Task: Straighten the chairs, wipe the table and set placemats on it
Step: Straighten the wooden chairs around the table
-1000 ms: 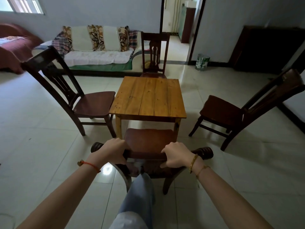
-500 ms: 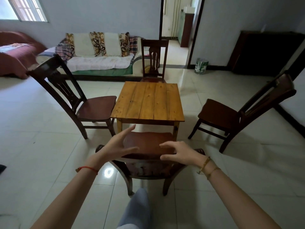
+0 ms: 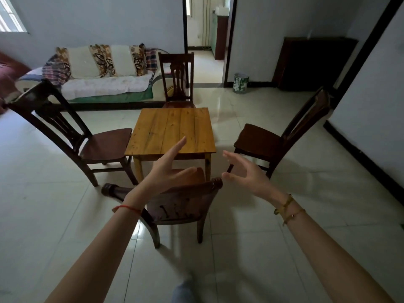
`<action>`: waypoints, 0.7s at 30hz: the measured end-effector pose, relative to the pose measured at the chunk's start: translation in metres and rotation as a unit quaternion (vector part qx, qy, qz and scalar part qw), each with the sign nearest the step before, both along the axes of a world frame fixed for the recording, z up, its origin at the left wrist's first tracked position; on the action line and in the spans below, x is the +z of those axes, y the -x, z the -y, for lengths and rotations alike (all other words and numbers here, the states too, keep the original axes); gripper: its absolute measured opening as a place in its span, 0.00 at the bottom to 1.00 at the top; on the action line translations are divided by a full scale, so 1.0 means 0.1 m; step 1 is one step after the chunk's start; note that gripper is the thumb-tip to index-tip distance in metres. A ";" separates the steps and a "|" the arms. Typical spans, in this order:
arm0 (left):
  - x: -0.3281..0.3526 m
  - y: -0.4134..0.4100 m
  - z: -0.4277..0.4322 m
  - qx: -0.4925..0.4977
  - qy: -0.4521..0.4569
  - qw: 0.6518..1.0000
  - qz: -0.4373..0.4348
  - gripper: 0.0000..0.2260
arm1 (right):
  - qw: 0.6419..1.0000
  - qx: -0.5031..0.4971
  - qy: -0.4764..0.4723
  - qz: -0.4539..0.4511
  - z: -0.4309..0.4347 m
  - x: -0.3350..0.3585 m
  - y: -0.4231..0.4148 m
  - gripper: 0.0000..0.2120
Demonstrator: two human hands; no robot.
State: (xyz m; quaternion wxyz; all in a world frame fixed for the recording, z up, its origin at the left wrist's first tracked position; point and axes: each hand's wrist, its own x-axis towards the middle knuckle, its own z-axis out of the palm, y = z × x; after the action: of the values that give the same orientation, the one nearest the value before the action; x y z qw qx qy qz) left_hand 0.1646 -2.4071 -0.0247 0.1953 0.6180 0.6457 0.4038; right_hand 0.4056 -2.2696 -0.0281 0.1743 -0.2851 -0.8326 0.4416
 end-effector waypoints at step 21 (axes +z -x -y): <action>0.27 -1.19 -3.20 -0.133 -0.041 0.990 0.004 0.36 | 0.982 -0.185 -0.012 -0.032 -2.36 0.28 -1.35 0.37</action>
State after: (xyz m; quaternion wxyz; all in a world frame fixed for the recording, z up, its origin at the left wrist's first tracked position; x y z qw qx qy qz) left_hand 0.2840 -2.0873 0.0026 0.2238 0.7044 0.5398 0.4029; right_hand 0.5407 -2.0334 0.0000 0.2826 -0.4179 -0.7648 0.4006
